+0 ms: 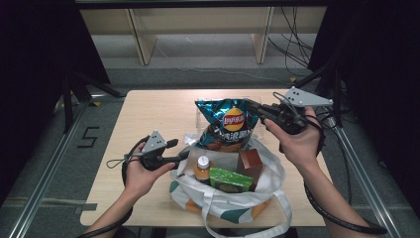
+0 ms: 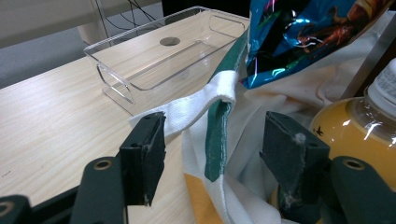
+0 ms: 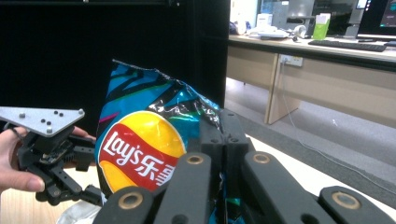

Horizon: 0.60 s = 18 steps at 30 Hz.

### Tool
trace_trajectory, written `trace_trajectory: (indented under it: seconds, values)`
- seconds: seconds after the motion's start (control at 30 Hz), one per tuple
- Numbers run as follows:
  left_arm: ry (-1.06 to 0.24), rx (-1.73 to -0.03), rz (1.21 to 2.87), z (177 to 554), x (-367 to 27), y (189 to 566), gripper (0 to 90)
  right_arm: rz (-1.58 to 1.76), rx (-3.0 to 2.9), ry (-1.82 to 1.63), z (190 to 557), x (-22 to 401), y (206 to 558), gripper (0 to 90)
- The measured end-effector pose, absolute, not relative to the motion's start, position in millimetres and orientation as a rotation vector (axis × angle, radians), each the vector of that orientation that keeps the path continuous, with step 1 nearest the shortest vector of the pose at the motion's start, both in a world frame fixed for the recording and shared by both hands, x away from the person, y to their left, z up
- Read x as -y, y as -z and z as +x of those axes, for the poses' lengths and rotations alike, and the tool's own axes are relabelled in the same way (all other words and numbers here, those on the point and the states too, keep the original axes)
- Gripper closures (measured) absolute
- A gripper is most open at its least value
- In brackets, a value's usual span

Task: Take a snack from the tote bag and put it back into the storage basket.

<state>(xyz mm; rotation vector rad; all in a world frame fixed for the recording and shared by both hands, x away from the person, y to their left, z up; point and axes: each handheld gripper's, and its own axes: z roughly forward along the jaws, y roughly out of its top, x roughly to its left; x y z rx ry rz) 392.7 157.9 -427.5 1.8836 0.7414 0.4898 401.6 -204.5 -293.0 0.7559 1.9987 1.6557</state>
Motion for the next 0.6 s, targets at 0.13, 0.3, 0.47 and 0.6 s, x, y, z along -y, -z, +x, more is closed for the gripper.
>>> trace_trajectory:
  seconds: [0.13, 0.3, 0.47, 0.6]
  values:
    - [-0.491, -0.741, 1.884, 393, -158, 428, 38.7, 0.744, -1.967, -1.659, 404, 206, 290, 90.0]
    - [-0.49, -0.741, 1.885, 393, -158, 428, 38.7, 0.743, -1.956, -1.667, 404, 205, 288, 90.0]
    - [-0.491, -0.738, 1.886, 393, -158, 428, 38.8, 0.758, -1.94, -1.689, 405, 205, 284, 90.0]
    - [-0.486, -0.74, 1.887, 393, -157, 428, 38.9, 0.753, -1.934, -1.685, 406, 206, 280, 90.0]
